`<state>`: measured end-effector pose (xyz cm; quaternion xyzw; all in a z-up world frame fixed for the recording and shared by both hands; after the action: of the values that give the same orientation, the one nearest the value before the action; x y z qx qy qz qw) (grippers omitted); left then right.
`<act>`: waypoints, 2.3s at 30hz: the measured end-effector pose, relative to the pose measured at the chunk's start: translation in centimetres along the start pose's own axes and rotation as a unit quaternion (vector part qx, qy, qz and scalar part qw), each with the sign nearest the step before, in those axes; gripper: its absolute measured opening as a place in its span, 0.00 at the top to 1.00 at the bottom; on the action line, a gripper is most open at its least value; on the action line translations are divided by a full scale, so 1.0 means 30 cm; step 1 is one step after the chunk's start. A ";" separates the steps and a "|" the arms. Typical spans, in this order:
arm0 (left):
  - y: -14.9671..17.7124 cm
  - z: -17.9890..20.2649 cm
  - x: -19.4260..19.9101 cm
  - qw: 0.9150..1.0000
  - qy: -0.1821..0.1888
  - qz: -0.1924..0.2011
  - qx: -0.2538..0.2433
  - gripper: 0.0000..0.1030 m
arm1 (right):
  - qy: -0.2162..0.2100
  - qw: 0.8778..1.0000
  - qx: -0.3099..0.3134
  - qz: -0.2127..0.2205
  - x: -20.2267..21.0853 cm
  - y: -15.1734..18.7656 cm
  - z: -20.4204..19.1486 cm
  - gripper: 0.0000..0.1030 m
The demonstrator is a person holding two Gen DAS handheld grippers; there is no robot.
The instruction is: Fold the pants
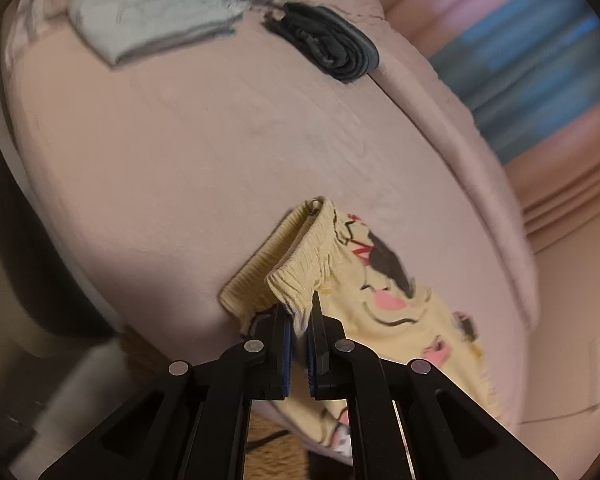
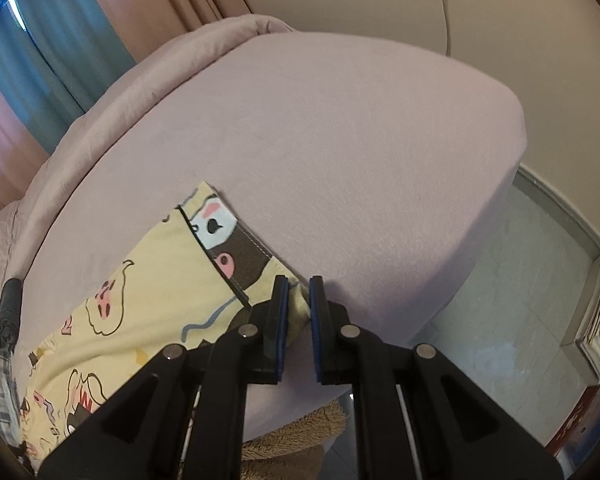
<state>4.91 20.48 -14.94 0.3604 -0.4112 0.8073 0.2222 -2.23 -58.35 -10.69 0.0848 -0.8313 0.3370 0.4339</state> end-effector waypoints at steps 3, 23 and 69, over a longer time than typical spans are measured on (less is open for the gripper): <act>0.013 -0.003 -0.018 0.998 -0.039 -0.002 -0.041 0.94 | 0.009 1.000 -0.006 -0.011 -0.043 0.010 0.026 0.90; 0.040 -0.019 -0.079 0.989 -0.077 -0.035 -0.124 0.93 | 0.039 0.999 -0.015 0.011 0.006 -0.065 0.074 0.95; -0.033 0.007 0.017 0.994 -0.043 -0.007 -0.097 0.93 | 0.049 0.988 0.143 -0.032 -0.073 0.209 -0.157 0.54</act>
<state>5.32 20.90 -13.95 0.3747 -0.4945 0.7453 0.2439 -0.49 -50.95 -13.57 0.1557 -0.7492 0.4417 0.4684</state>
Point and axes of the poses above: each gripper's, at about its wrist camera, not at the fingertips, and x roughly against the way its jaws point, z to its right, y to its underside, the point moved 10 cm from there along -x, roughly the way its jaws point, and after that the axes turned 14 degrees about -x, right-handed, at the moved point
